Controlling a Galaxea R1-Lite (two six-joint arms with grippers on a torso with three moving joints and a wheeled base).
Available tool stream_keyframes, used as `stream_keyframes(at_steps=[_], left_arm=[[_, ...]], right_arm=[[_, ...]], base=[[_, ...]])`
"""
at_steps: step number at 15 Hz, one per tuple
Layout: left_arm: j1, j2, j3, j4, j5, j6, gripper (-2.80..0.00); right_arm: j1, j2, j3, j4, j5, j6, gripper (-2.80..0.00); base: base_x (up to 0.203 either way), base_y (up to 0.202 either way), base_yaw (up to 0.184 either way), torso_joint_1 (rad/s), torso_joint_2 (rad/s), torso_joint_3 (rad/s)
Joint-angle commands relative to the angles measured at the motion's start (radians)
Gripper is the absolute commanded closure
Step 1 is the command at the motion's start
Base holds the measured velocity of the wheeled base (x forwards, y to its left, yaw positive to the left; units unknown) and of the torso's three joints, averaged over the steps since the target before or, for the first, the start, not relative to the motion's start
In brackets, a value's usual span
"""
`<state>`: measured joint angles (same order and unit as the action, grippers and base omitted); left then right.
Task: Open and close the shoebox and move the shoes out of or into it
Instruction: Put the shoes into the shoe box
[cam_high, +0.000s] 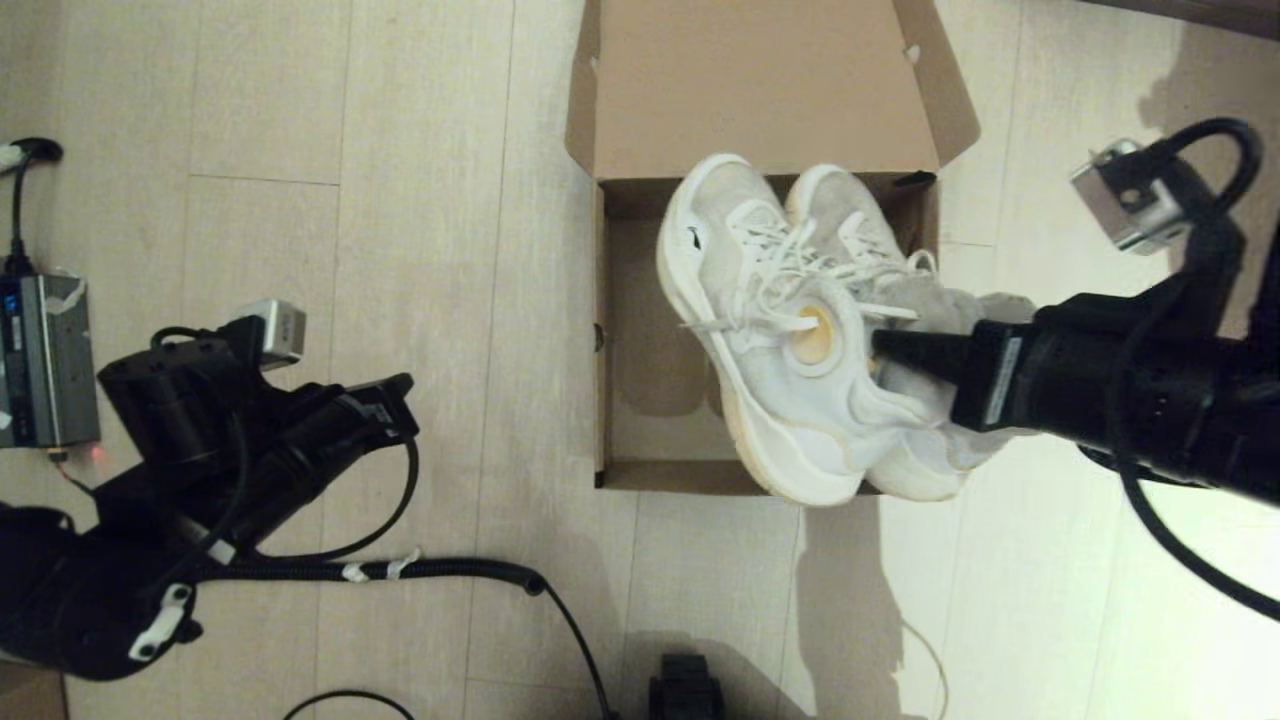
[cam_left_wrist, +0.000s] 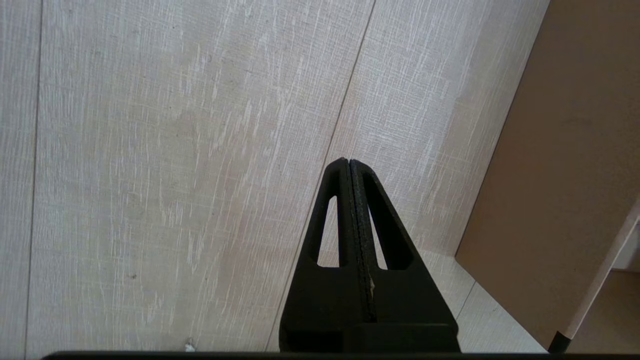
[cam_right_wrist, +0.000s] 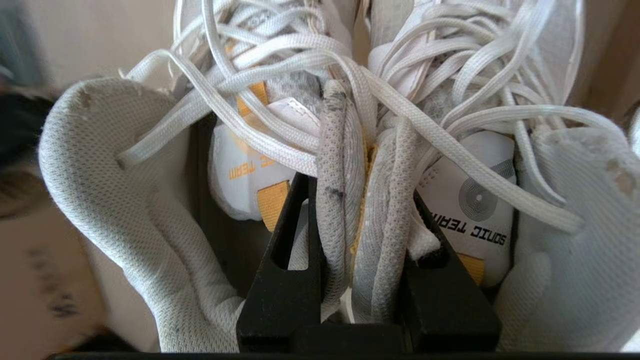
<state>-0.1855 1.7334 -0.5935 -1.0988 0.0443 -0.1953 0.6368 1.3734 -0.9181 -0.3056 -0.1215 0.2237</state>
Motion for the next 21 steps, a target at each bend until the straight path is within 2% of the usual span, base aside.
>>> stream_keyframes(at_steps=[1, 8, 10, 14, 15, 21], left_arm=[[0.0, 0.0, 0.001, -0.008, 0.0, -0.003, 0.0], [0.005, -0.015, 0.003, -0.01, -0.001, -0.003, 0.0], [0.006, -0.015, 0.006, -0.01, -0.001, -0.006, 0.0], [0.006, -0.011, 0.011, -0.01, -0.004, -0.007, 0.0], [0.006, -0.012, 0.012, -0.01, -0.004, -0.007, 0.0], [0.006, -0.032, 0.007, -0.01, -0.004, -0.004, 0.0]], right_arm=[[0.003, 0.086, 0.011, -0.054, -0.013, -0.007, 0.0], [0.003, 0.321, 0.102, -0.515, -0.042, -0.064, 0.0], [0.003, 0.358, 0.105, -0.573, -0.073, -0.099, 0.0], [-0.005, 0.379, 0.096, -0.573, -0.079, -0.124, 0.0], [-0.006, 0.38, 0.096, -0.573, -0.079, -0.118, -2.8], [-0.006, 0.344, 0.094, -0.574, -0.111, -0.108, -2.8]], base=[[0.0, 0.0, 0.0, 0.0, 0.0, 0.0], [0.0, 0.0, 0.0, 0.0, 0.0, 0.0], [0.0, 0.0, 0.0, 0.0, 0.0, 0.0], [0.0, 0.0, 0.0, 0.0, 0.0, 0.0], [0.0, 0.0, 0.0, 0.0, 0.0, 0.0], [0.0, 0.0, 0.0, 0.0, 0.0, 0.0]])
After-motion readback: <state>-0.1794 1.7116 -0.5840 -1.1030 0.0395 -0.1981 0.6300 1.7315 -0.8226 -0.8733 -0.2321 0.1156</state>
